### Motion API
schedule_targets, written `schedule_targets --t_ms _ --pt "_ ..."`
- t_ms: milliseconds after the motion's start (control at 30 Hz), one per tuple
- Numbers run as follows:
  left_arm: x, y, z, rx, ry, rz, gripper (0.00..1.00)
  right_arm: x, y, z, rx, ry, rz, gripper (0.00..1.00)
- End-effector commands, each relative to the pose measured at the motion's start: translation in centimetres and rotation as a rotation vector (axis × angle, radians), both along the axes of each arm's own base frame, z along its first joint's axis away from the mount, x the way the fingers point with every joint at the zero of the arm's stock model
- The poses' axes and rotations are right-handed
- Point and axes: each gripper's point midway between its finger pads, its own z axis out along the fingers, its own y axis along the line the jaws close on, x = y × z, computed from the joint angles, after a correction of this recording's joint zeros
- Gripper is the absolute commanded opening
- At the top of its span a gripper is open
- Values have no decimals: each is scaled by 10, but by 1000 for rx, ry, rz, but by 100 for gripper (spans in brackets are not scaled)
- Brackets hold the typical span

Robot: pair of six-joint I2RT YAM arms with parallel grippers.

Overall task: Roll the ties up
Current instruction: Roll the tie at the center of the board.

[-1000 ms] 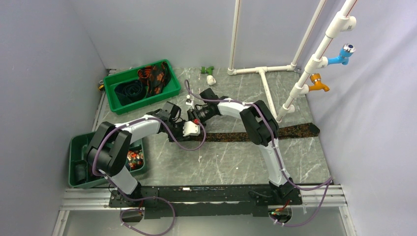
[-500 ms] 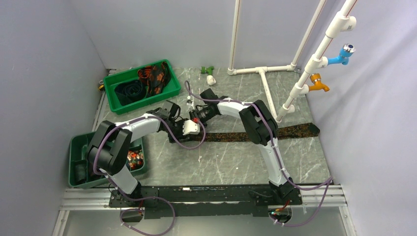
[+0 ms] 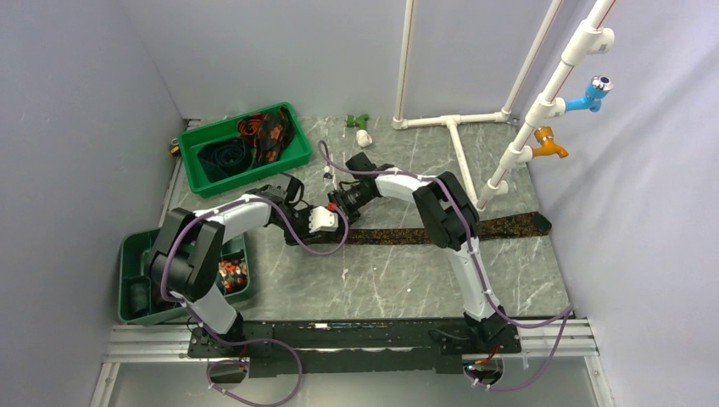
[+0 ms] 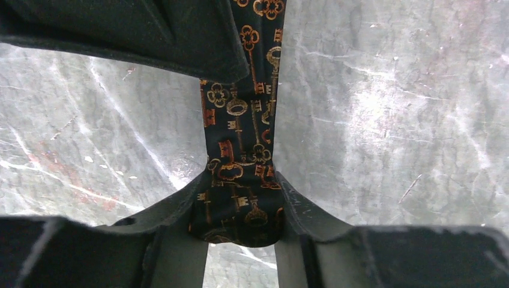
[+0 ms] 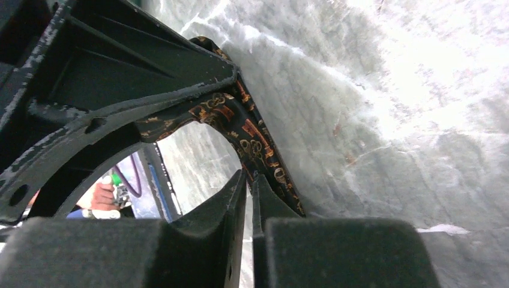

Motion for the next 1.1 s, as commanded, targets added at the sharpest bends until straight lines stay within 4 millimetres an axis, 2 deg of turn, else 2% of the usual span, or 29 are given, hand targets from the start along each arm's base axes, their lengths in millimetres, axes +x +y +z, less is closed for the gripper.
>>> schedule_targets --t_ms 0,133,167,233,300,433,567,700,833,967,1067 --pt "-6 -6 4 -28 40 -5 39 4 11 42 138 -66 15 14" --pt "-7 -8 8 -47 29 -16 35 3 17 61 209 -33 29 24" --pt "-7 -9 8 -48 31 -15 37 2 19 63 218 -28 29 28" --pt "-7 -8 9 -44 39 -11 49 2 21 61 211 -23 24 29" --pt "-7 -4 11 -40 47 0 55 3 19 50 175 -9 26 24" --pt "-4 13 17 -42 39 17 60 3 13 29 101 -11 42 8" --pt "-3 29 28 -57 13 3 60 0 11 30 99 -25 48 2" --pt "-3 27 38 -103 1 -11 56 0 11 34 109 -30 56 2" --pt "-1 14 48 -180 -8 -27 41 0 12 42 133 -22 59 7" --pt "1 1 50 -205 20 -45 30 -2 12 53 172 11 58 26" --pt "5 -9 49 -209 37 -38 26 -2 12 58 195 40 57 34"
